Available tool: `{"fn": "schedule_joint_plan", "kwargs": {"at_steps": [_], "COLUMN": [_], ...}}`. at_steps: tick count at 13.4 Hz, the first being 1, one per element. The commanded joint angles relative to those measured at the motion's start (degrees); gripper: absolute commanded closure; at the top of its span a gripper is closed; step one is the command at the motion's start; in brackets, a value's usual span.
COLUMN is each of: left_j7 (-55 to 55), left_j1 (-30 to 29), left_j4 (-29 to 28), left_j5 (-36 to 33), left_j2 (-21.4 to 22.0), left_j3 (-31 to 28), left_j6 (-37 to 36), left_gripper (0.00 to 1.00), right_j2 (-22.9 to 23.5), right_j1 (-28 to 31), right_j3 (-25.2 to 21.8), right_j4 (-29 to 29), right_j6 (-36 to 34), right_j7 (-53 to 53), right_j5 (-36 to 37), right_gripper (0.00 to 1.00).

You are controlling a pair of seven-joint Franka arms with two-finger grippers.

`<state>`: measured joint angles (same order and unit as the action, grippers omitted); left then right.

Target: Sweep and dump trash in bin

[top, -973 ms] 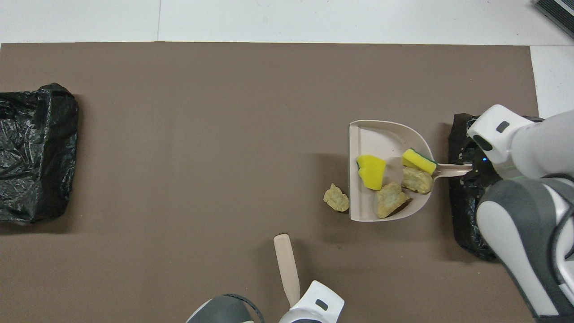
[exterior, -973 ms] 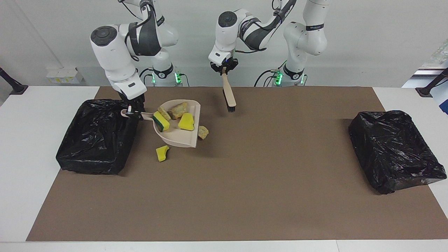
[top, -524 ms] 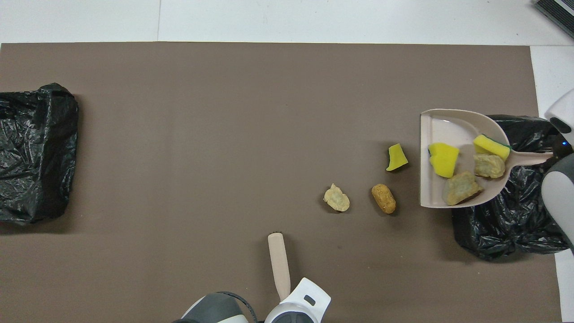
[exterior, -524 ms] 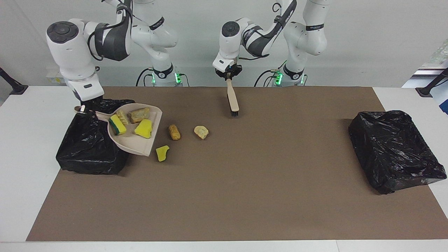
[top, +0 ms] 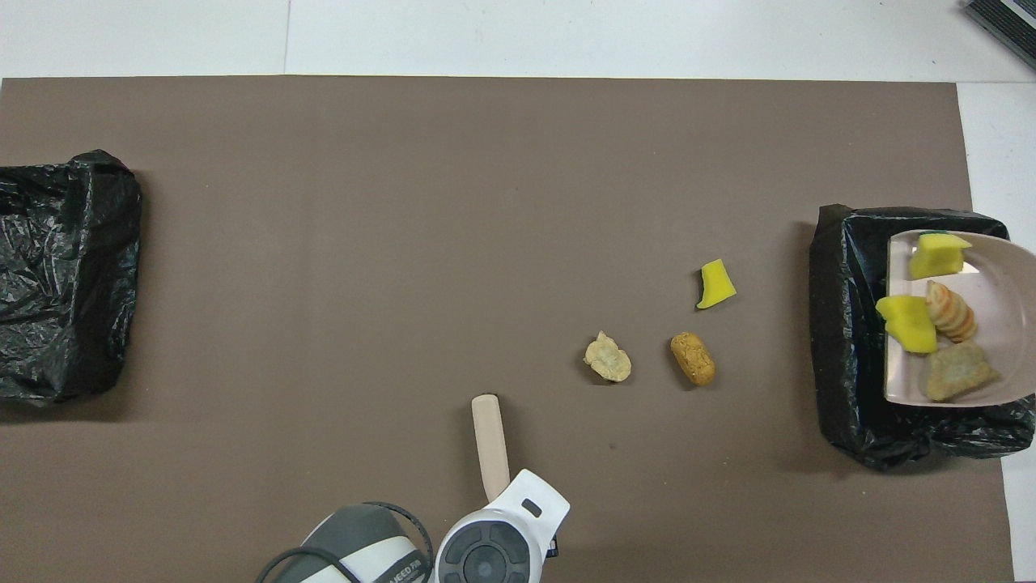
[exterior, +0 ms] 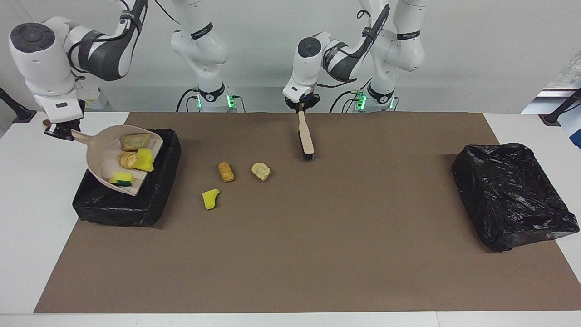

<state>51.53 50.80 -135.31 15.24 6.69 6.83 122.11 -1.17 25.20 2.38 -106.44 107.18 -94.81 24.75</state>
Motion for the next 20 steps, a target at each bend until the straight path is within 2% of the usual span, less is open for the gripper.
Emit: {"fn": "schedule_joint_plan", "kwargs": {"at_steps": [1,3,5,6,7,9,12,14,16,20], "left_j7": [-0.7,-0.6,-0.6,-0.5,-0.4,-0.5,-5.2,-12.8,-14.9,-21.5], "left_j1": [-0.9,-1.3,-1.3,-1.6,-1.6,-3.3,-12.7,-18.9,-22.0,-26.3], "left_j4": [-1.1,-1.1,-1.0,-0.7,-0.1,2.7,10.1,17.1,21.9,32.1], "left_j5": [-0.8,-0.8,-0.8,-0.8,-0.8,-0.9,-1.4,-4.9,-7.0,-13.7], "left_j2": [0.9,0.8,0.8,0.8,0.8,1.0,2.6,2.2,2.1,0.1], "left_j3": [0.2,0.2,0.3,0.2,0.1,-0.5,-0.6,-0.4,-0.5,-0.6], "left_j6": [0.9,0.8,0.7,0.3,-0.2,-4.7,-16.2,-24.1,-27.5,-31.0], "left_gripper": [0.35,0.27,0.26,0.2,0.02,0.0,0.0,0.0,0.0,0.0], "right_j2": [-3.2,-4.5,-4.1,-4.0,-4.1,-4.5,-4.6,-5.0,-4.7,-4.5], "right_j1": [3.3,3.0,1.7,0.7,0.5,0.3,-2.2,-2.3,-2.2,-2.3], "right_j3": [0.9,0.9,1.2,1.3,1.3,1.8,2.4,3.2,3.9,6.5], "right_j4": [-3.4,-5.4,-4.9,-4.8,-4.9,-4.7,-1.8,-0.1,1.1,2.0], "right_j6": [0.7,0.7,0.5,0.4,0.3,0.2,-0.5,-0.7,-1.9,-6.4], "right_j7": [-2.0,-1.7,-0.3,1.1,1.4,1.4,0.0,0.4,0.8,4.2], "right_j5": [5.0,11.3,16.7,19.4,20.9,23.7,26.2,25.4,22.9,9.6], "right_gripper": [1.0,1.0,1.0,1.0,1.0,1.0,1.0,1.0,1.0,1.0]}}
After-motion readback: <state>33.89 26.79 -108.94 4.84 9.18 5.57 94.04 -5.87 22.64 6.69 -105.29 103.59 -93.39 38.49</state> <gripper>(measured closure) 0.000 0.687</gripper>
